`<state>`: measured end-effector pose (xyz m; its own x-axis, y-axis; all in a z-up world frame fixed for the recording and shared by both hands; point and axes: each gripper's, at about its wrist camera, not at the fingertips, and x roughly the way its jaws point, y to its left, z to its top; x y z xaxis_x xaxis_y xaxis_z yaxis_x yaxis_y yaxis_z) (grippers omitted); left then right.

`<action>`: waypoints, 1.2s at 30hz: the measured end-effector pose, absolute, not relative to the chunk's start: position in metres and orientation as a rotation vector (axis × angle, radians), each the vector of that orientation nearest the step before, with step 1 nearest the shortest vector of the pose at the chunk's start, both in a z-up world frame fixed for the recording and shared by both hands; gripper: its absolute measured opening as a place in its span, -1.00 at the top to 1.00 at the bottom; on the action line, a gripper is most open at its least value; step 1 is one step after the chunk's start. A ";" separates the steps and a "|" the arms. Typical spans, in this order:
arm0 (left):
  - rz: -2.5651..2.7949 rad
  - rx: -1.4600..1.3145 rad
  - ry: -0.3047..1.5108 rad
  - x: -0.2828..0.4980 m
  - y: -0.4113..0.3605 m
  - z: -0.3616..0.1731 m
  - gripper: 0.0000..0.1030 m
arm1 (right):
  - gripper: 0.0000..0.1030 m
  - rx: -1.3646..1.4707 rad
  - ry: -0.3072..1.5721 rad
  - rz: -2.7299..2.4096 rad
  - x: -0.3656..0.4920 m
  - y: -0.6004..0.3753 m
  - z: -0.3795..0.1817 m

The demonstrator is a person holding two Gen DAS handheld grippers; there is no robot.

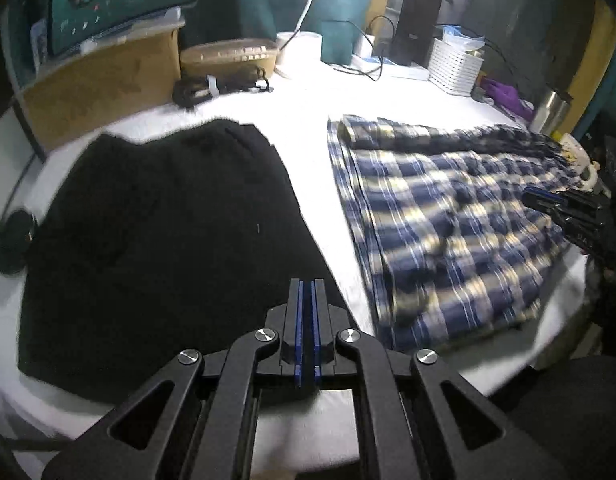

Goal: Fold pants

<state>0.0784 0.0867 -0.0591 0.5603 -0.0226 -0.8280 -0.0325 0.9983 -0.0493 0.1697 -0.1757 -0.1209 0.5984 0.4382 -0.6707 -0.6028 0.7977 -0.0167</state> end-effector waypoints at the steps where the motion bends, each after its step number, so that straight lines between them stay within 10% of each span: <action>1: 0.000 -0.053 0.974 0.085 0.085 -0.058 0.94 | 0.79 -0.248 0.703 0.604 0.175 -0.177 -0.120; 5: -0.026 0.003 0.967 0.118 0.071 -0.056 0.94 | -0.92 -0.210 0.705 0.578 0.193 -0.183 -0.116; 12: -0.125 0.088 0.963 0.178 0.042 -0.063 0.94 | -0.90 -0.153 0.692 0.517 0.219 -0.194 -0.111; 16: -0.155 0.116 0.982 0.203 0.032 -0.072 0.93 | -0.44 -0.173 0.704 0.519 0.231 -0.193 -0.111; 20: -0.188 0.119 0.983 0.220 0.025 -0.079 0.06 | -0.24 -0.205 0.729 0.534 0.244 -0.184 -0.118; 36: -0.126 0.164 0.976 0.271 0.041 -0.098 0.05 | -0.11 -0.264 0.780 0.555 0.300 -0.131 -0.134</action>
